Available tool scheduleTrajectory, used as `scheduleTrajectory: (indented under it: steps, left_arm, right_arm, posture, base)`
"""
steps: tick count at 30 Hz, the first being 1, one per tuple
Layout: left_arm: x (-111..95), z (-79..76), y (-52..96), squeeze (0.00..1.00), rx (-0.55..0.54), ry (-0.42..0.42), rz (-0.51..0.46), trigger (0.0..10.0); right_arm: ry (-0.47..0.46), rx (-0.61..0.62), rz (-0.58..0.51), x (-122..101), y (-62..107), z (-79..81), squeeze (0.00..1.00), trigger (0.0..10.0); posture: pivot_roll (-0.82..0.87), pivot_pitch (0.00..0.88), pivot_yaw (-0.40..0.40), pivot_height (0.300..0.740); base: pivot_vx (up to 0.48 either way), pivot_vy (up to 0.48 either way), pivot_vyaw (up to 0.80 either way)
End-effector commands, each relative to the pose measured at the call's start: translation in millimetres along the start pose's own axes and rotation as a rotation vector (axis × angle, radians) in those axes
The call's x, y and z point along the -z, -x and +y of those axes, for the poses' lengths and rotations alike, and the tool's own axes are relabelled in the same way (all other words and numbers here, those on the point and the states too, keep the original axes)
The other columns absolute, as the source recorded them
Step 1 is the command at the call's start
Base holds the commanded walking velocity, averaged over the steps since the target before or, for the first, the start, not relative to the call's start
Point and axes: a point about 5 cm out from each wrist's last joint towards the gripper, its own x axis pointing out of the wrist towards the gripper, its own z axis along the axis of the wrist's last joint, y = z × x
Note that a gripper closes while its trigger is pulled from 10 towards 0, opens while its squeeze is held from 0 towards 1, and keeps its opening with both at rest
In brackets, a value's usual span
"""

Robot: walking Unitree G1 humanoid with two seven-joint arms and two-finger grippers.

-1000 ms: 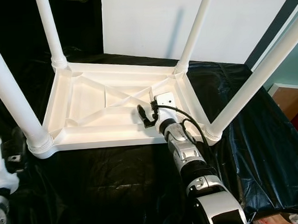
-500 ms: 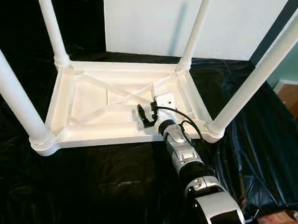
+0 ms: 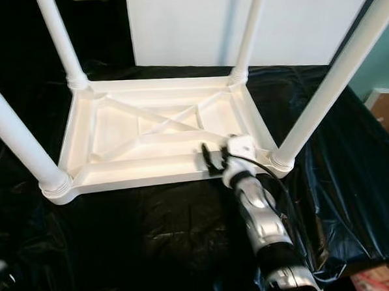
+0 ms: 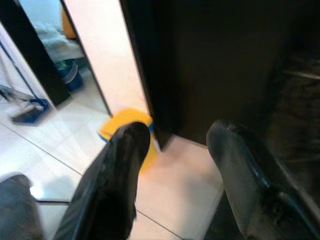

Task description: Building children table

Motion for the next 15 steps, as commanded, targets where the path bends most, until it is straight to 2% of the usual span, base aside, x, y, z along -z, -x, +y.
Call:
scheduleTrajectory:
  steps: [1,2,3,4,5,6,7,8,9,11,12,14,15]
  left_arm:
    - [10,11.7,-2.0,0.0,-0.285,0.038,0.029,10.0]
    - [12,5.5,-10.0,0.0,-0.245,0.051,0.033,10.0]
    - [12,5.5,-10.0,0.0,-0.245,0.051,0.033,10.0]
    - [12,-5.9,-19.6,0.0,-0.174,0.037,0.02,10.0]
    - [12,-5.9,-19.6,0.0,-0.174,0.037,0.02,10.0]
    - [10,-17.1,-26.5,0.0,-0.097,0.048,0.0,10.0]
    - [10,-17.1,-26.5,0.0,-0.097,0.048,0.0,10.0]
    - [7,-31.3,-31.4,0.0,-0.005,0.057,-0.023,10.0]
    - [7,-31.3,-31.4,0.0,-0.005,0.057,-0.023,10.0]
    - [0,-59.9,-36.4,0.0,0.196,0.1,-0.092,10.0]
    - [0,-59.9,-36.4,0.0,0.196,0.1,-0.092,10.0]
    - [-3,-83.3,-35.0,0.0,0.351,0.178,-0.125,10.0]
    - [-3,-83.3,-35.0,0.0,0.351,0.178,-0.125,10.0]
  right_arm:
    - [0.015,0.023,-0.005,-3,3.7,-5.3,0.0,10.0]
    - [0.02,0.055,0.001,-3,12.5,-9.6,0.0,10.0]
    - [0.02,0.055,0.001,-3,12.5,-9.6,0.0,10.0]
    - [0.025,0.087,0.008,-2,25.7,-13.1,0.0,10.0]
    - [0.025,0.087,0.008,-2,25.7,-13.1,0.0,10.0]
    - [0.025,0.111,0.018,-1,37.2,-15.4,0.0,10.0]
    - [0.025,0.111,0.018,-1,37.2,-15.4,0.0,10.0]
    - [0.03,0.132,0.032,0,49.1,-18.0,0.0,10.0]
    - [0.03,0.132,0.032,0,49.1,-18.0,0.0,10.0]
    - [0.032,0.183,0.074,3,69.6,-24.9,0.0,10.0]
    - [0.032,0.183,0.074,3,69.6,-24.9,0.0,10.0]
    - [0.03,0.226,0.108,3,86.8,-30.0,0.0,10.0]
    - [0.03,0.226,0.108,3,86.8,-30.0,0.0,10.0]
  posture:
    - [0.06,0.07,-0.067,0.74]
    - [0.02,0.077,-0.048,0.74]
    - [0.02,0.077,-0.048,0.74]
    - [-0.01,0.083,-0.037,0.74]
    - [-0.01,0.083,-0.037,0.74]
    - [-0.02,0.084,-0.032,0.74]
    - [-0.02,0.084,-0.032,0.74]
    - [-0.05,0.09,-0.019,0.74]
    - [-0.05,0.09,-0.019,0.74]
    - [-0.1,0.101,-0.003,0.74]
    - [-0.1,0.101,-0.003,0.74]
    - [-0.13,0.105,-0.002,0.74]
    - [-0.13,0.105,-0.002,0.74]
  base:
    - [0.0,0.0,0.0]
    - [0.0,0.0,0.0]
    - [0.0,0.0,0.0]
    - [0.0,0.0,0.0]
    - [0.0,0.0,0.0]
    - [0.0,0.0,0.0]
    - [0.0,0.0,0.0]
    - [0.0,0.0,0.0]
    - [0.0,0.0,0.0]
    - [0.0,0.0,0.0]
    - [0.0,0.0,0.0]
    - [0.0,0.0,0.0]
    - [0.0,0.0,0.0]
